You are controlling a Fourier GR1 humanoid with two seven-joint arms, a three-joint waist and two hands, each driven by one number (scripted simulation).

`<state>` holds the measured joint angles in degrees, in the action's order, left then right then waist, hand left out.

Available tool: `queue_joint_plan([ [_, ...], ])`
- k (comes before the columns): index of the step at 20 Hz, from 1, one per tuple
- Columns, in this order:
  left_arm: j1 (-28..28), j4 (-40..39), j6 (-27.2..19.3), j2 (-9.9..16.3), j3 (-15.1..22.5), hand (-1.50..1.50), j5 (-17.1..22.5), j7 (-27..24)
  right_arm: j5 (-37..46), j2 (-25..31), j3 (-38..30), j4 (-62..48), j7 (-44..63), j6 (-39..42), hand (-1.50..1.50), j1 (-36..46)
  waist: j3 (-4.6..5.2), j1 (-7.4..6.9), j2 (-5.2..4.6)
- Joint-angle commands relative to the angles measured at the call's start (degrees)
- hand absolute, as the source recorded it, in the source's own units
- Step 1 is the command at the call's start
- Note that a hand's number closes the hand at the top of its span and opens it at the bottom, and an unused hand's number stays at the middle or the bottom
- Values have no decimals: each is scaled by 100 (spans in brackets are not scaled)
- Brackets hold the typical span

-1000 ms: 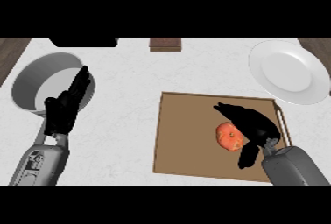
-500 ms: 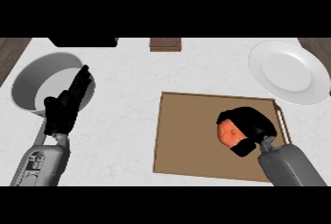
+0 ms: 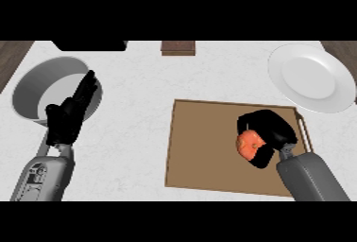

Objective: Pick the squash from the tray and place it in the plate

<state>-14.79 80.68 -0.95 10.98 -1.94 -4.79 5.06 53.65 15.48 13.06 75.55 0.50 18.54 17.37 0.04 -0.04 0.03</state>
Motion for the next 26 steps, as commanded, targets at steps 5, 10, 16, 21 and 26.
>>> queue_joint_plan([
  [5,201,95,-179,-8,-160,0,6,-15,-702,2063,-2589,-887,-441,-649,150,-483,-35,377,-43],
  [10,181,152,-85,88,-199,0,49,-22,-1308,2933,-4023,-1787,-1323,-1508,150,-329,-61,208,-57],
  [16,116,96,-15,-17,44,0,-71,14,-1934,3474,-4802,-3116,-3280,-2041,150,28,-44,-78,-73],
  [21,40,68,-160,-311,297,0,-239,-117,-2179,3989,-4739,-4141,-4233,-1310,150,835,-29,-175,-73],
  [26,-75,-12,50,-172,184,0,-110,-53,-1793,3888,-4217,-4875,-3823,-1170,150,2024,-21,-298,-86],
])
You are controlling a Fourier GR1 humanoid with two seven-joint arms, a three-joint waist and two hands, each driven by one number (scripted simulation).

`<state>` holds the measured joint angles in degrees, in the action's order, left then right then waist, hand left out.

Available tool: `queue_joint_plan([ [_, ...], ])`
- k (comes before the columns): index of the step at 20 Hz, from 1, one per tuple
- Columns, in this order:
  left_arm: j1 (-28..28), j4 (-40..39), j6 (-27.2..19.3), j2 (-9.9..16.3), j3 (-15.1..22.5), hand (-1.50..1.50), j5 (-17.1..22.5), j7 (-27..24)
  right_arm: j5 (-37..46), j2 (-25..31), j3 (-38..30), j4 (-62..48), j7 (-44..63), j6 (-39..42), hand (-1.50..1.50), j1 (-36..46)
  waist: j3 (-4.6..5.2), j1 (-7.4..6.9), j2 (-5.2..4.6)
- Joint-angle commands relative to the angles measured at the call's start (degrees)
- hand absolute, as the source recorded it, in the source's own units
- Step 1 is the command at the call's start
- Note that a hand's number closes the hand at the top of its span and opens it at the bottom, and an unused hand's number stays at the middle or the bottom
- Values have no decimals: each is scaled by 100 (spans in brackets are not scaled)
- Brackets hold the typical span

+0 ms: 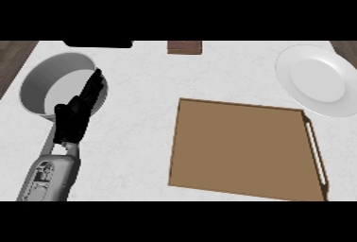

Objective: Pick the squash from the tray and place it in the plate

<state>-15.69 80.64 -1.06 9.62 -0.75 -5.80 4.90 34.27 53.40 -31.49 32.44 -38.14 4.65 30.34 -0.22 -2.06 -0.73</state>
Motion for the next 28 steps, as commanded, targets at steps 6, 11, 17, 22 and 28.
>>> queue_joint_plan([
  [6,-401,-294,7,30,-107,0,-39,-45,435,-407,557,-1228,184,22,150,1519,7,-43,-22],
  [11,-177,11,-93,-258,230,0,-184,131,692,-1004,746,-1617,484,-540,150,1963,0,-141,-40],
  [17,-320,-101,-61,-200,147,0,-168,95,1579,-1614,1468,-1866,1236,-1561,150,2078,1,-213,-90],
  [22,-218,30,52,-185,152,0,-84,58,1311,-1679,1159,-2464,1520,-1175,-150,2090,-13,-289,-126],
  [28,-146,-11,59,-106,118,0,-140,-10,1062,-1699,926,-2589,1300,-821,-150,2159,-16,-269,-127],
])
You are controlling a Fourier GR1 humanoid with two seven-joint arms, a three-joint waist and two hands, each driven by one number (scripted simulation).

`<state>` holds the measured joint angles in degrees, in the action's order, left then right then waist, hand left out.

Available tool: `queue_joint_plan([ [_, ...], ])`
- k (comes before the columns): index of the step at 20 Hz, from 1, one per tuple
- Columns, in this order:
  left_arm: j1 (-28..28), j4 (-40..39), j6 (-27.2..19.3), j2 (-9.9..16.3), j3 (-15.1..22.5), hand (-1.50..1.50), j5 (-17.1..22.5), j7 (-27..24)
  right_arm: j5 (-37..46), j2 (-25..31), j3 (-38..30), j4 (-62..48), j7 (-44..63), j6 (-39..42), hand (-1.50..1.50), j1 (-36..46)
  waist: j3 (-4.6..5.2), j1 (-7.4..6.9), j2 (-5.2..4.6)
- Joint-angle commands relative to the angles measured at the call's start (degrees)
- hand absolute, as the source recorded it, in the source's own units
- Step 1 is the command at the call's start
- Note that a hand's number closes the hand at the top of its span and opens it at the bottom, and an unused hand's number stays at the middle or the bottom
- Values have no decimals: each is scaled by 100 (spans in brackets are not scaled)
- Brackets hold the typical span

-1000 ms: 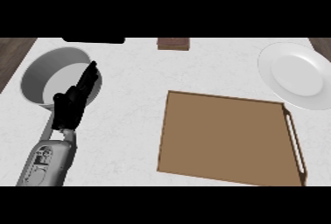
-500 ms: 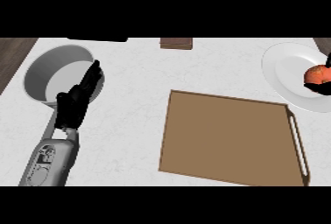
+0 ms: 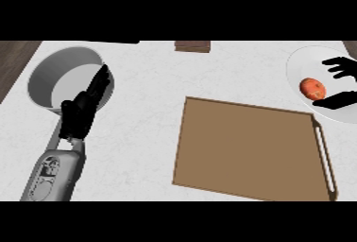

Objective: Pick the squash from the tray and place it in the plate

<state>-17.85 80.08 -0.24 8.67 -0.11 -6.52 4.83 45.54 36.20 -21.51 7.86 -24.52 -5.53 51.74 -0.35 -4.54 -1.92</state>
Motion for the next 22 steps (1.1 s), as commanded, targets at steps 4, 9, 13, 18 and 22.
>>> queue_joint_plan([
  [4,131,145,15,25,-12,0,5,-27,-680,-147,-646,-82,-495,403,-150,62,-8,14,9],
  [9,146,151,27,78,-87,0,41,25,-1522,343,-1493,-28,-798,668,-150,-53,-13,110,9],
  [13,87,294,-22,-8,-9,0,12,246,-1937,644,-1917,-98,-523,767,-150,-135,-8,143,38],
  [18,144,-42,32,128,-214,0,66,-60,-2343,1297,-2331,-110,-635,1234,-150,-593,-8,232,14],
  [22,231,188,-3,81,-127,0,23,47,-2471,1849,-2453,-122,-628,1848,-150,-924,-19,195,29],
])
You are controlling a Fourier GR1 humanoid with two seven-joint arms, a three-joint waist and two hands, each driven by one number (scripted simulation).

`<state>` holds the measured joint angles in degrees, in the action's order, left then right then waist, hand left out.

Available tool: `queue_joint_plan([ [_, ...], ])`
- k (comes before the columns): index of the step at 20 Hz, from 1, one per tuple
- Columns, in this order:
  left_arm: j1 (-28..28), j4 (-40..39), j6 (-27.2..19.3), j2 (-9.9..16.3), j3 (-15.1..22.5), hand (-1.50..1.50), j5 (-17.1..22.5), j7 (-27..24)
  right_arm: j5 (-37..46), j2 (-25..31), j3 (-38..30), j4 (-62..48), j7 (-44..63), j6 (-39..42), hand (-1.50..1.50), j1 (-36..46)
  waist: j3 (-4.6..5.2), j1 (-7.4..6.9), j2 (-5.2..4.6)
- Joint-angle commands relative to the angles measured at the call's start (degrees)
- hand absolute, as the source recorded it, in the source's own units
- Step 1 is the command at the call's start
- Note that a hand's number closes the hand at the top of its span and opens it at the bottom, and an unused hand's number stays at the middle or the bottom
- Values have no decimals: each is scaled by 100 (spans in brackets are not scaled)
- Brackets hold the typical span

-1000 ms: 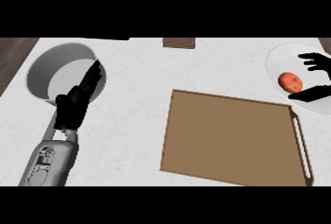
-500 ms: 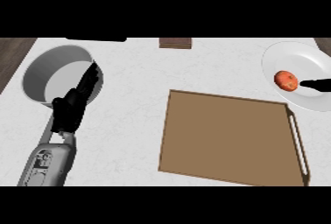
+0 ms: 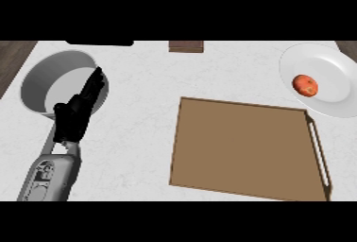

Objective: Pick the squash from the tray and place it in the plate

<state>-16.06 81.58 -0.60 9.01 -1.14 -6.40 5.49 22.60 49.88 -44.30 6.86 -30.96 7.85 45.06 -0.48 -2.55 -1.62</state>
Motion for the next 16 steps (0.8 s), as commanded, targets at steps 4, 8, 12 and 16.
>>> queue_joint_plan([
  [4,-64,-100,127,119,-79,0,49,-15,-209,500,-181,16,-212,785,-150,-588,-2,20,11],
  [8,-4,-70,23,83,-146,0,53,-142,-163,677,-160,52,-452,875,-150,-947,-23,-27,-34],
  [12,87,16,61,-13,26,0,6,-48,-262,693,-255,9,-607,1121,-150,-1168,-26,-23,2],
  [16,-66,10,85,-28,87,0,-24,5,-289,702,-291,19,-511,1035,-150,-1169,-33,-77,-19],
])
